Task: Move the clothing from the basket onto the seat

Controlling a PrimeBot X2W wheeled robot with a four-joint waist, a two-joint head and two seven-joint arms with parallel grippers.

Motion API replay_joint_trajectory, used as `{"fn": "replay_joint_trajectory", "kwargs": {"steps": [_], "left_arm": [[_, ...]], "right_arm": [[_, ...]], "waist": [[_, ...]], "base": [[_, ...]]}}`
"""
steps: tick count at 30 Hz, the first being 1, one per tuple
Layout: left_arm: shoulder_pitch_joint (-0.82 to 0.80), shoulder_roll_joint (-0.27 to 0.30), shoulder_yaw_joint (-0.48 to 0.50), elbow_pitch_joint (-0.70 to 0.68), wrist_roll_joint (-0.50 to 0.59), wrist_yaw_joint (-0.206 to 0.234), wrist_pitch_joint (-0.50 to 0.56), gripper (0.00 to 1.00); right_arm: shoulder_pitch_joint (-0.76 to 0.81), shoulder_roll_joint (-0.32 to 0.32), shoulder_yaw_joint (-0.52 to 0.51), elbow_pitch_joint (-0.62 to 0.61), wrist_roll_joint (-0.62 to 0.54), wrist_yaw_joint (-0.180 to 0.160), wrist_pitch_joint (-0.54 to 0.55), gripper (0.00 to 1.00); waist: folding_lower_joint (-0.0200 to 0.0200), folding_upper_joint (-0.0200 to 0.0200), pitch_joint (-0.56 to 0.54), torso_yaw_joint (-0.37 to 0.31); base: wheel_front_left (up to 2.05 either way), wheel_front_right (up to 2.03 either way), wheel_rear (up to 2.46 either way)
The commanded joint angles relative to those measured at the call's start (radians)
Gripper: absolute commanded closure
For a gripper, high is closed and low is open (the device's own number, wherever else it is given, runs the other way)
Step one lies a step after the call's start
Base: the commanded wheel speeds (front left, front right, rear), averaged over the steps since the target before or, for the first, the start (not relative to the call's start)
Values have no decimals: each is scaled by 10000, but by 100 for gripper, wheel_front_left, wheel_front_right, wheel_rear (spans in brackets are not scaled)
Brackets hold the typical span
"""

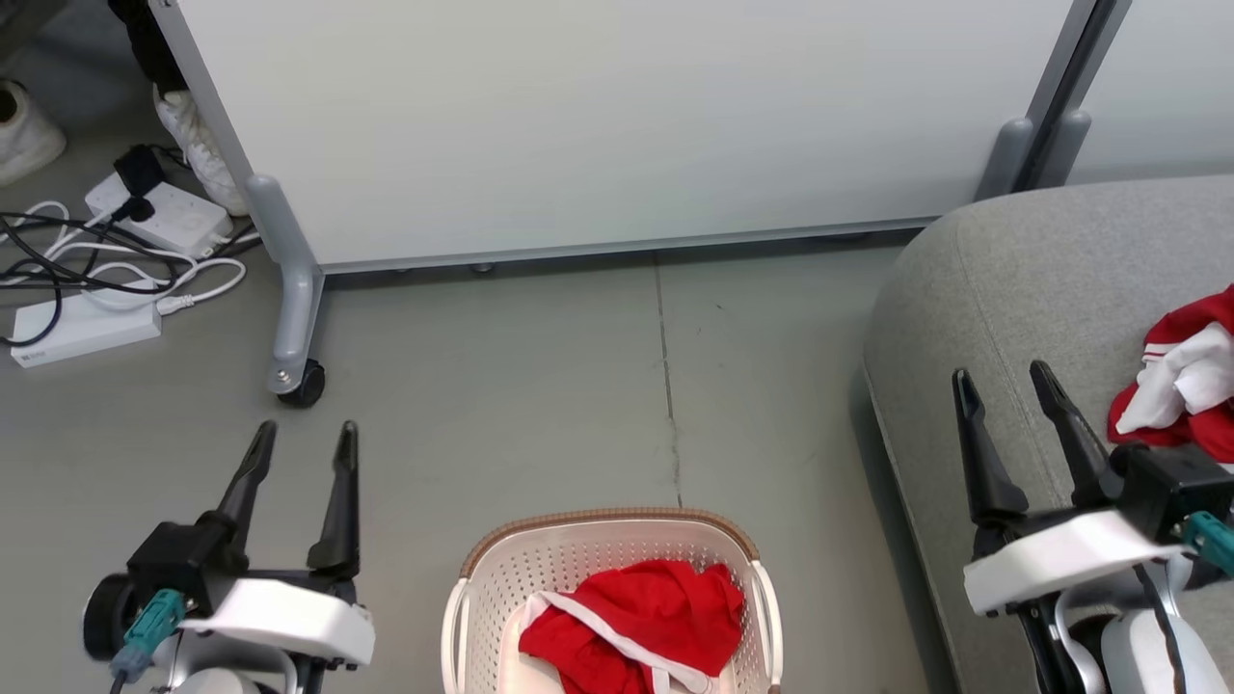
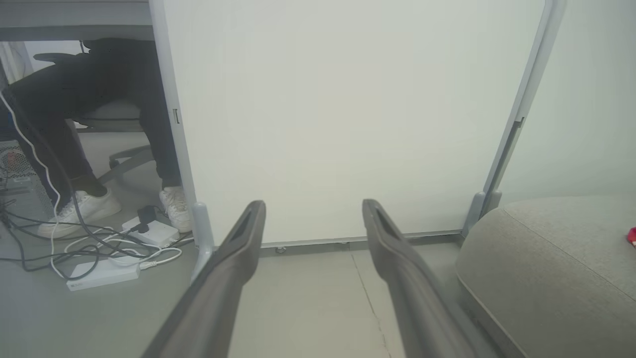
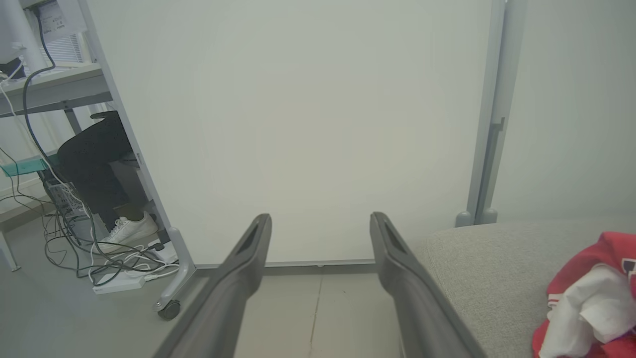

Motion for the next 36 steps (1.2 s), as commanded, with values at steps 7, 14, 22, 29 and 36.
{"fn": "replay_joint_trajectory", "kwargs": {"steps": [7,14,22,29,36], "left_arm": [[691,-1,424,-104,89,161,-71,0],[1125,-151,464,-174,450,131,-82,0],[1401,-159,411,-44,743,-11,-83,0],[1443,-182,438,41,805,-79,-78,0],[1434,-223,496,106,815,-97,-77,0]], "right_arm": [[938,-77,-98,-554,-131,20,340,0],[1650,-75,-272,-1009,-100,20,689,0],[2071,-74,-372,-1211,-53,20,865,0],[2140,-74,-356,-1254,-31,20,931,0],[2152,-74,-306,-1245,-17,20,940,0]], "waist": [[0,0,-450,23],[0,0,-686,7],[0,0,-828,19],[0,0,-849,-10],[0,0,-834,-21]], "base": [[0,0,0],[0,0,0],[0,0,0],[0,0,0],[0,0,0]]}}
